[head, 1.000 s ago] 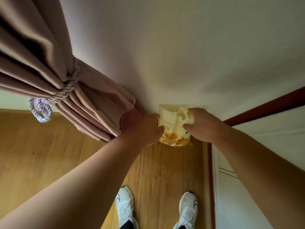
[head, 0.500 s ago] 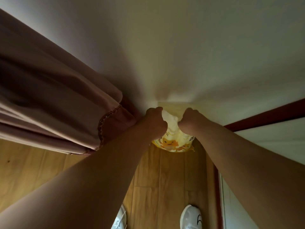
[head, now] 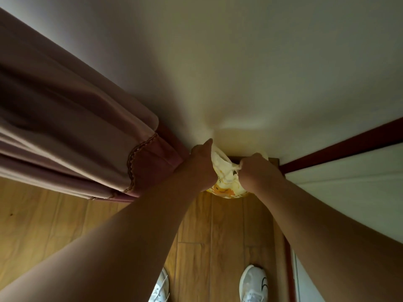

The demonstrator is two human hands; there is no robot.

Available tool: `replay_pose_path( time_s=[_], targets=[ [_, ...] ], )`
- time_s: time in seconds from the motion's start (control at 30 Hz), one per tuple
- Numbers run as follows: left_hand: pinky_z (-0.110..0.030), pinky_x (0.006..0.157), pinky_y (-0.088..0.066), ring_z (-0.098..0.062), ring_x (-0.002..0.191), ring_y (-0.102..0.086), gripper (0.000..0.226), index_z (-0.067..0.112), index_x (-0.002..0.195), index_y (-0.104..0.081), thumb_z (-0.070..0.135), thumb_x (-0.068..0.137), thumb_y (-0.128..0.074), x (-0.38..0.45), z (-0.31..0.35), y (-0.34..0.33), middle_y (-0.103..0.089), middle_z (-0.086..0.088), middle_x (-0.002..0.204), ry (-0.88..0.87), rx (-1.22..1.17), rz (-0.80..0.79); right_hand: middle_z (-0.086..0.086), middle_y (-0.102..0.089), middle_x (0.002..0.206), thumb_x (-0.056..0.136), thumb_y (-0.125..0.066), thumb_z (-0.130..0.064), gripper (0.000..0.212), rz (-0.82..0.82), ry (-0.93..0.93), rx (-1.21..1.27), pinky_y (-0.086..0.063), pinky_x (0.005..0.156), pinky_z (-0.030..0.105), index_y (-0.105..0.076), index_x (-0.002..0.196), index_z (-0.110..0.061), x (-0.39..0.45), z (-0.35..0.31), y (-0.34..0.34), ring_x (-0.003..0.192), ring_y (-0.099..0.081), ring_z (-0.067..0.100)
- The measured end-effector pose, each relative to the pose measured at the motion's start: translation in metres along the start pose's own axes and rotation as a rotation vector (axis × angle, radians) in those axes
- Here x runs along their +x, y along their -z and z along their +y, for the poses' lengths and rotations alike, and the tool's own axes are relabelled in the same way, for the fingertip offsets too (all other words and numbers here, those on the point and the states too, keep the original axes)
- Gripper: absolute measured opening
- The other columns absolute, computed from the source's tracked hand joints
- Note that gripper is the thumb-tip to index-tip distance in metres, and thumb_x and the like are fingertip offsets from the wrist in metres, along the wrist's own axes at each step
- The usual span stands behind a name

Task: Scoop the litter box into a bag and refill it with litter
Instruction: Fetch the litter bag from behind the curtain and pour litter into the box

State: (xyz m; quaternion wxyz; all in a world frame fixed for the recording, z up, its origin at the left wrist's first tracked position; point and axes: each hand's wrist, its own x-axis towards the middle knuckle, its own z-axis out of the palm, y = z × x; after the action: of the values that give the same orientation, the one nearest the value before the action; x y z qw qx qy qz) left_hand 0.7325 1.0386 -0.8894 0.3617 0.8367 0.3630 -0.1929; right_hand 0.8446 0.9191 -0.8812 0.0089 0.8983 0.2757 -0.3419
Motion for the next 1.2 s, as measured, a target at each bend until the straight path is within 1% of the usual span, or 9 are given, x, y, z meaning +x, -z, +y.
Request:
replay_pose_path(
  time_s=[0.1,0.2,0.37,0.53,0.7,0.83,1.03,1.1,1.2],
  targets=[
    [-0.043,0.119,-0.037,-0.022,0.154,-0.022,0.084,0.034,0.161,-0.017,0.014,0.091,-0.059,0.003,-0.004,-0.003,-0.014,0.0,0.169,-0.03,0.143,-0.025,0.003,-0.068,0.108,0.101,-0.051,-0.019,0.019,0.077,0.06,-0.021,-0.055,0.083,0.036,-0.066,0.113,-0.018,0.002,0.002,-0.003,0.099,-0.066,0.022],
    [-0.051,0.117,-0.037,-0.035,0.149,-0.03,0.057,0.022,0.152,-0.043,0.018,0.096,-0.055,-0.002,-0.006,-0.003,-0.016,-0.008,0.167,0.034,0.224,-0.081,0.004,-0.063,0.112,0.097,-0.05,-0.014,0.025,0.182,0.117,0.008,-0.051,0.077,0.034,-0.067,0.113,-0.022,-0.002,0.002,0.001,0.101,-0.062,0.024],
    [-0.042,0.104,-0.05,-0.023,0.136,-0.045,0.054,0.021,0.143,-0.05,0.013,0.091,-0.06,-0.013,-0.005,-0.013,-0.039,0.001,0.148,0.025,0.214,-0.043,0.009,-0.036,0.154,0.095,-0.054,-0.014,0.027,0.153,0.111,0.006,-0.043,0.096,0.04,-0.063,0.12,-0.017,0.006,0.003,-0.002,0.139,-0.035,0.034],
    [-0.041,0.104,-0.049,-0.023,0.137,-0.046,0.06,0.021,0.144,-0.047,0.014,0.087,-0.064,-0.013,-0.007,-0.014,-0.041,0.0,0.147,-0.014,0.183,-0.03,0.006,-0.054,0.118,0.092,-0.051,-0.008,0.027,0.032,0.083,0.081,-0.035,0.083,0.032,-0.053,0.116,-0.02,0.019,-0.001,-0.004,0.118,-0.049,0.033],
    [-0.044,0.114,-0.041,-0.024,0.142,-0.04,0.061,0.019,0.146,-0.043,0.015,0.088,-0.063,-0.014,-0.006,-0.007,-0.04,-0.002,0.15,0.003,0.142,0.012,0.012,-0.06,0.126,0.097,-0.05,-0.012,0.034,-0.037,0.035,0.157,-0.049,0.092,0.039,-0.047,0.131,-0.012,0.014,-0.009,0.007,0.118,-0.056,0.035],
    [-0.045,0.11,-0.045,-0.025,0.142,-0.042,0.071,0.02,0.15,-0.037,0.009,0.085,-0.065,-0.01,-0.01,-0.007,-0.039,-0.001,0.152,-0.001,0.09,0.054,0.015,-0.062,0.12,0.097,-0.061,-0.022,0.058,-0.049,-0.07,0.285,-0.05,0.074,0.037,-0.027,0.141,-0.006,0.008,-0.007,0.0,0.107,-0.064,0.034],
    [-0.038,0.111,-0.043,-0.023,0.147,-0.035,0.096,0.026,0.163,-0.008,0.005,0.09,-0.065,-0.012,-0.011,-0.008,-0.016,0.0,0.167,-0.012,0.076,0.072,0.004,-0.069,0.11,0.095,-0.064,-0.029,0.019,-0.063,0.007,0.028,-0.052,0.084,0.035,-0.067,0.11,-0.018,0.002,-0.004,-0.006,0.098,-0.063,0.022],
    [-0.037,0.111,-0.043,-0.023,0.144,-0.04,0.079,0.024,0.159,-0.028,0.008,0.091,-0.065,-0.012,-0.015,-0.01,-0.028,-0.001,0.163,-0.045,0.165,0.088,0.001,-0.069,0.107,0.095,-0.064,-0.034,0.02,-0.047,0.022,0.014,-0.054,0.093,0.042,-0.066,0.111,-0.022,-0.006,-0.006,-0.01,0.102,-0.065,0.022],
    [-0.02,0.099,-0.039,-0.019,0.133,-0.051,0.048,0.022,0.146,-0.051,0.015,0.099,-0.062,-0.016,-0.02,-0.016,-0.051,-0.001,0.149,-0.025,0.119,0.083,0.0,-0.063,0.089,0.1,-0.053,-0.033,0.019,-0.013,0.058,0.025,-0.054,0.08,0.038,-0.065,0.104,-0.019,-0.016,-0.004,-0.018,0.086,-0.063,0.02]
  ],
)
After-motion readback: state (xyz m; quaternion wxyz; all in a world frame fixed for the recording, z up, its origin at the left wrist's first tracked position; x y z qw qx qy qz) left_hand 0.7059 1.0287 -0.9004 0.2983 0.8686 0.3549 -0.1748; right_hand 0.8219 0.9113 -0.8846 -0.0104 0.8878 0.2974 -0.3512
